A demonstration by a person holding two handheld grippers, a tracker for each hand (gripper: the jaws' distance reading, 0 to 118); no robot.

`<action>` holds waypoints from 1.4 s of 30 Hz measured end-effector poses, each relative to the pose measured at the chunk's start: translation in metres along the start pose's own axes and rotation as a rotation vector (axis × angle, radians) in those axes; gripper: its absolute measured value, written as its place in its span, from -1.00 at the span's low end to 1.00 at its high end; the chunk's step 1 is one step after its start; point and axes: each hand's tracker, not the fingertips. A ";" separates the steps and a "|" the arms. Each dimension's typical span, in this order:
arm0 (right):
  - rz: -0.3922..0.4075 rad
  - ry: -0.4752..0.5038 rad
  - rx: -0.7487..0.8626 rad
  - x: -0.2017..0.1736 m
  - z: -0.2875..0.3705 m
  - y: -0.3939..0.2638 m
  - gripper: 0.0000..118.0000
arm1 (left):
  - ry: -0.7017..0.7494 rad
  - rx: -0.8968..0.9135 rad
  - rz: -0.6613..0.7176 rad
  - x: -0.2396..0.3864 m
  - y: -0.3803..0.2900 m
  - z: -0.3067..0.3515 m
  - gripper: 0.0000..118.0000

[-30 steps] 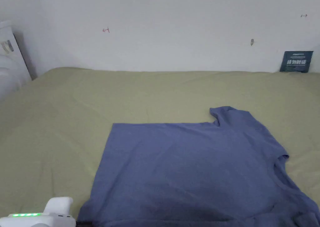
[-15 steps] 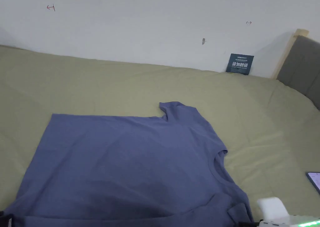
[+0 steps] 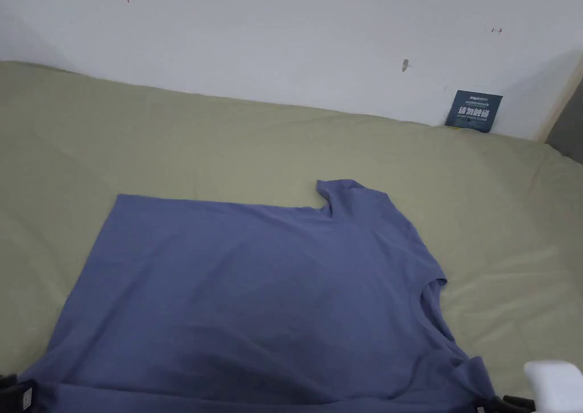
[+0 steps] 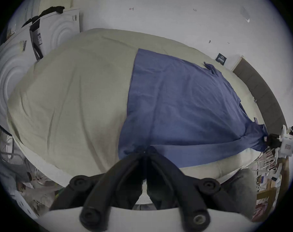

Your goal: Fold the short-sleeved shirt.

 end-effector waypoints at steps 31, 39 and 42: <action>0.038 -0.018 0.088 0.036 -0.151 0.206 0.21 | 0.100 -0.013 -0.224 -0.019 0.205 -0.098 -0.18; 0.040 -0.116 0.321 -0.032 -0.049 0.161 -0.99 | 0.061 0.352 -0.145 0.061 0.163 0.007 -1.00; 0.005 -0.119 0.261 -0.062 -0.034 0.128 -0.98 | 0.091 0.351 -0.137 0.098 0.131 0.016 -1.00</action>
